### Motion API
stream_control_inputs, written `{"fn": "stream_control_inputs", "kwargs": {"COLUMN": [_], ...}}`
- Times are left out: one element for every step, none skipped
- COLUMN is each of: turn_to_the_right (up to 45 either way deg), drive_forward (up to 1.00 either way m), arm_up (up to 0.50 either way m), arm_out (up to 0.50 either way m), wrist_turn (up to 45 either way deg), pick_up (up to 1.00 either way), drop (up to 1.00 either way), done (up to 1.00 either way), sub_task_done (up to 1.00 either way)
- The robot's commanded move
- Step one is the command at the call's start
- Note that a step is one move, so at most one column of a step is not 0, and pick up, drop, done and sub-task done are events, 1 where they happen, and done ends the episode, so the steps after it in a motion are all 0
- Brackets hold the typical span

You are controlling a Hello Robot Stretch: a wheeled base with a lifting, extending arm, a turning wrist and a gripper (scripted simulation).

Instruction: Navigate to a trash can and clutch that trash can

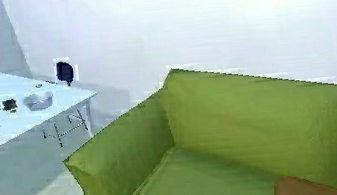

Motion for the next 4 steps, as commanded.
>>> {"fn": "stream_control_inputs", "kwargs": {"turn_to_the_right": [-45.0, -45.0, -45.0, -21.0], "drive_forward": [0.0, 0.0, 0.0, 0.0], "arm_up": [0.0, 0.0, 0.0, 0.0], "arm_out": [0.0, 0.0, 0.0, 0.0], "wrist_turn": [0.0, 0.0, 0.0, 0.0], "pick_up": [0.0, 0.0, 0.0, 0.0], "drop": [0.0, 0.0, 0.0, 0.0], "done": [0.0, 0.0, 0.0, 0.0], "sub_task_done": [0.0, 0.0, 0.0, 0.0]}}
